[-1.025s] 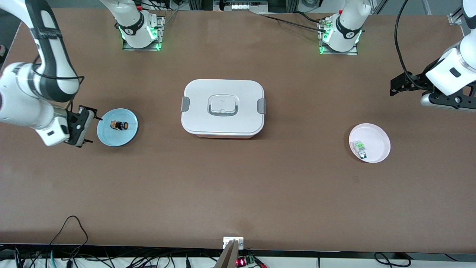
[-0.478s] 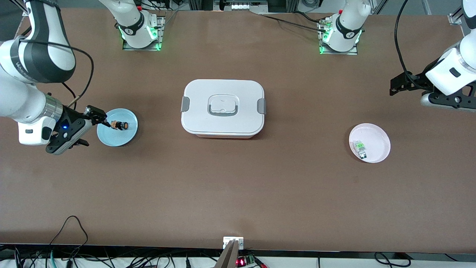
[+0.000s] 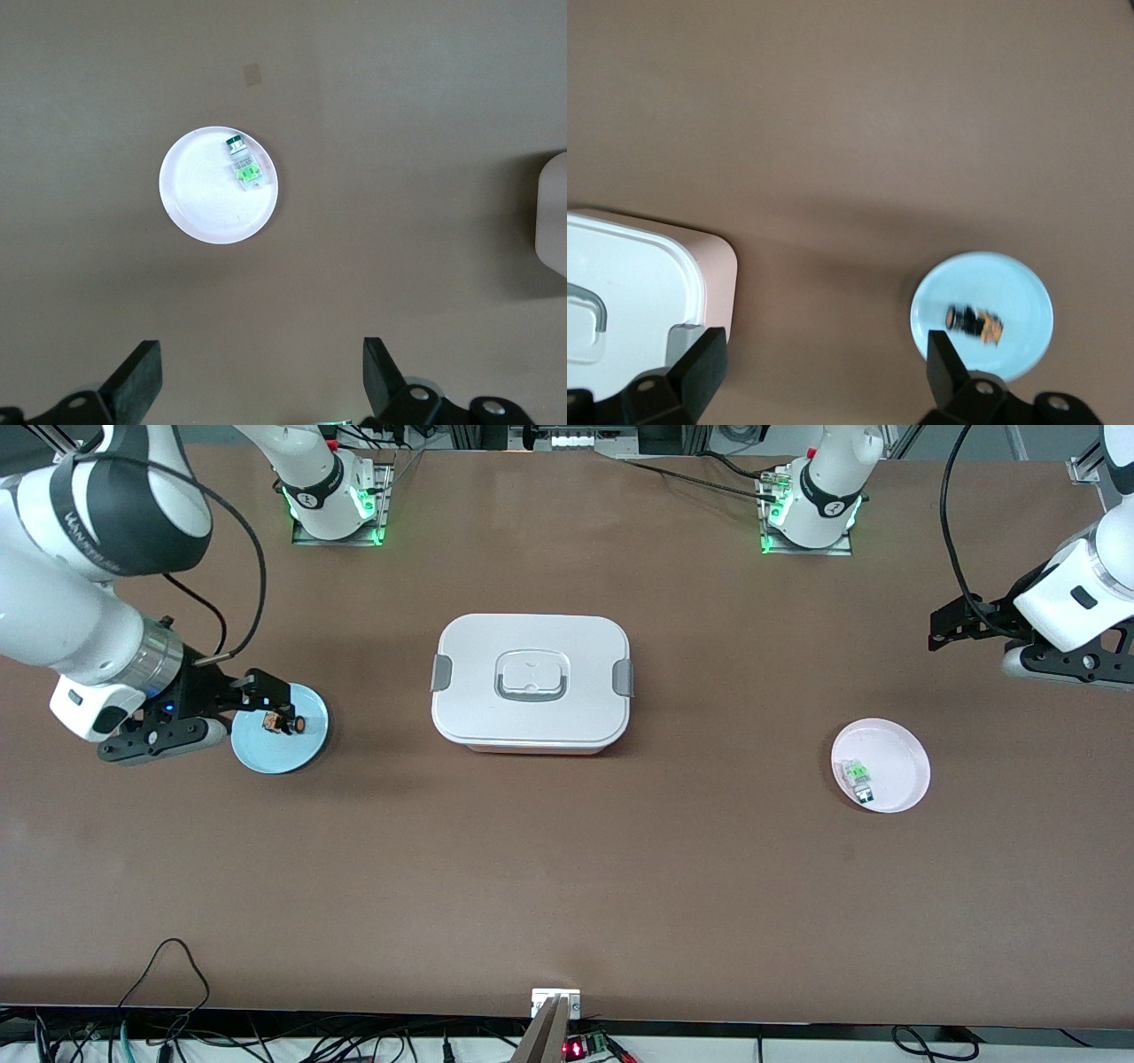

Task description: Transfer orange switch to right arm and place

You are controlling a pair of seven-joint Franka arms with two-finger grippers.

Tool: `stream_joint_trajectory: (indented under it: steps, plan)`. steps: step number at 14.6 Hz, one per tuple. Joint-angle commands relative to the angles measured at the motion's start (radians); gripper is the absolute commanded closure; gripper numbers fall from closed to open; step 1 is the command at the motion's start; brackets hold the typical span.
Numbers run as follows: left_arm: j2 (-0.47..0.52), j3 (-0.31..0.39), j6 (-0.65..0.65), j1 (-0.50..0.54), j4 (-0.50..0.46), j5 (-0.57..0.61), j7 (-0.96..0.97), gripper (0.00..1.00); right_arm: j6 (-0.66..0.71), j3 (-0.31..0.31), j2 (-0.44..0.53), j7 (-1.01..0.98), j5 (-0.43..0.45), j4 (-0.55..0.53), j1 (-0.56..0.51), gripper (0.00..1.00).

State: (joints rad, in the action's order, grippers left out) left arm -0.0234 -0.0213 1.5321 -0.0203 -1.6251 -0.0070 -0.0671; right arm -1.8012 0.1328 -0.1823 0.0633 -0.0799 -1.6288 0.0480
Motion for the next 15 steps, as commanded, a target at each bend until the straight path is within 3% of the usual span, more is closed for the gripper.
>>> stream_joint_trajectory:
  steps: [1,3,7,11,15]
  plan:
    - [-0.006,-0.003,-0.026,0.000,0.028,0.012,0.009,0.00,0.126,-0.019,0.010,0.118,0.057,0.076,0.015,0.00]
    - [-0.006,-0.003,-0.026,0.000,0.028,0.012,0.009,0.00,0.181,-0.080,0.024,0.118,0.065,0.112,0.012,0.00]
    - [-0.004,-0.003,-0.035,-0.003,0.028,0.012,0.009,0.00,0.194,-0.104,0.060,0.121,0.242,0.113,-0.023,0.00]
    - [-0.004,-0.003,-0.036,-0.003,0.028,0.010,0.009,0.00,0.194,-0.116,0.067,0.110,0.236,0.115,-0.079,0.00]
    - [-0.004,-0.003,-0.040,-0.003,0.028,0.006,0.010,0.00,0.226,-0.200,0.090,-0.079,0.218,0.110,-0.077,0.00]
